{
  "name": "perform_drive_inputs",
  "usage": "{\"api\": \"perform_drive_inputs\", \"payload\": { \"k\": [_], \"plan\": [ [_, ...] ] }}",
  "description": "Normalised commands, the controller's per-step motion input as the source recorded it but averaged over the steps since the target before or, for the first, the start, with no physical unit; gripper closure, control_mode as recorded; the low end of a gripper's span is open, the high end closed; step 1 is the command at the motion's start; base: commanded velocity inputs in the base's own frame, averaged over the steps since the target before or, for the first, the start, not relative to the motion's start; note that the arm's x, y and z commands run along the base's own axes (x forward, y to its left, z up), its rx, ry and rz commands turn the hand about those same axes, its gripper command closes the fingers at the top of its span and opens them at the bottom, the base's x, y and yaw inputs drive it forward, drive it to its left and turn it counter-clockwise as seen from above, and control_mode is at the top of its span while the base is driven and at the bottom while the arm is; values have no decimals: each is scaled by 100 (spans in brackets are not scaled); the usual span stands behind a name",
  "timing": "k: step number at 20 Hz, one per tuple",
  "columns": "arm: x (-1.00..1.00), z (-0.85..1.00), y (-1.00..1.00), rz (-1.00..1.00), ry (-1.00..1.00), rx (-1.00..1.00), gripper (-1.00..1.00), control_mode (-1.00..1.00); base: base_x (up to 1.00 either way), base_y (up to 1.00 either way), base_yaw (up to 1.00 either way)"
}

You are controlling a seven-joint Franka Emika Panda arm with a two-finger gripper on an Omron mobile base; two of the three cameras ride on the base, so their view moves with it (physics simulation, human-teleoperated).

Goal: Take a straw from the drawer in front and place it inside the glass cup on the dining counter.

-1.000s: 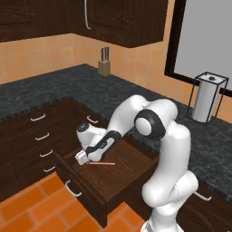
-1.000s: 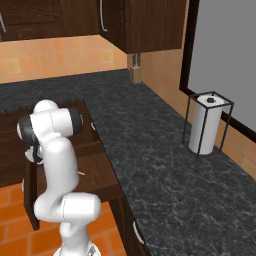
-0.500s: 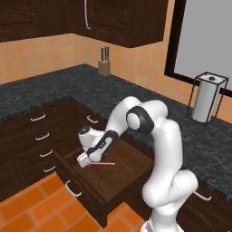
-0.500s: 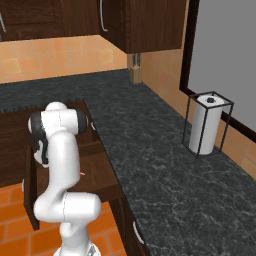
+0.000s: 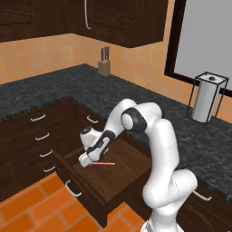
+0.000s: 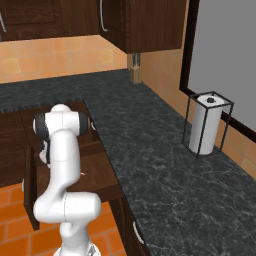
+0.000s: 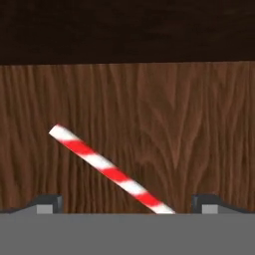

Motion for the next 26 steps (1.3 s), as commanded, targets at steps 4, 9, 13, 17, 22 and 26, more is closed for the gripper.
{"api": "perform_drive_inputs", "payload": {
  "k": [4,9,13,17,22,26],
  "plan": [
    [13,-37,0,0,10,0,-100,-100,0,0,0],
    [9,-41,0,0,10,1,-100,-100,0,0,0],
    [2,-52,0,0,12,0,100,-100,0,0,0],
    [-4,-41,0,0,11,2,100,-100,0,0,0],
    [-14,-11,0,0,1,1,100,-100,0,0,0],
    [-37,0,5,0,0,0,100,-100,0,0,0]
  ]
}}
